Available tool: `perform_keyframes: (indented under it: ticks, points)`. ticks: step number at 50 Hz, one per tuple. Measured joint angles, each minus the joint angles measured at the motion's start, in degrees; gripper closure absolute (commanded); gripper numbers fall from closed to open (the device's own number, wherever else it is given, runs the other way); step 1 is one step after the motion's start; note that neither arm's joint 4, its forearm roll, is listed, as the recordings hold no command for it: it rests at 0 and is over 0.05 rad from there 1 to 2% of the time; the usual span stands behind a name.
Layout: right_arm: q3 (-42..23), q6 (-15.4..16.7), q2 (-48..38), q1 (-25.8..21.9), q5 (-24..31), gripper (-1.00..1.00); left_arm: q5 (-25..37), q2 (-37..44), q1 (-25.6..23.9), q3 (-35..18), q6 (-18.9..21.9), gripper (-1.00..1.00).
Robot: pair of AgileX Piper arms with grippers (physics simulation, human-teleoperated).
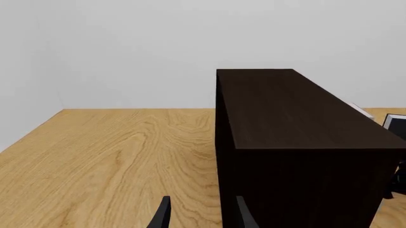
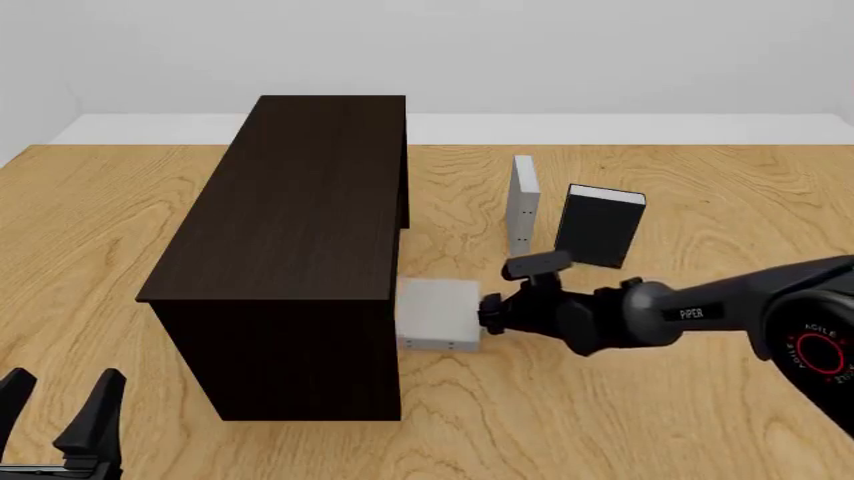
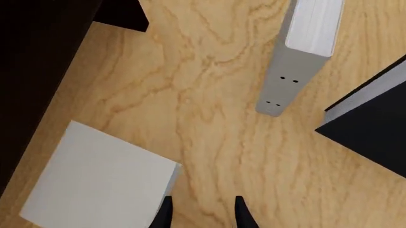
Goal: Pick up the book on the right and place it under the cabinet shelf.
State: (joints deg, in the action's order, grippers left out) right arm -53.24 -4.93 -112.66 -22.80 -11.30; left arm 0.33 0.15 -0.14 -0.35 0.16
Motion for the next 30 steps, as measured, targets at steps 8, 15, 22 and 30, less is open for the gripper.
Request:
perform_keyframes:
  ticks: [8, 15, 22, 30]
  points:
    - [-1.87, -0.81, -0.94, -1.59, 0.75, -1.00, 0.04, 0.00, 0.00, -0.04, 0.00, -1.00]
    - [-3.42, -1.27, -1.66, -2.83, 1.39, -1.00, 0.05, 0.00, 0.00, -0.05, 0.00, -1.00]
    - [-4.87, -1.60, -2.31, -3.96, 2.00, -1.00, 0.06, 0.00, 0.00, -0.06, 0.00, -1.00]
    - [-6.53, -2.01, -3.14, -5.36, 2.59, -1.00, 0.06, 0.00, 0.00, -0.06, 0.00, -1.00]
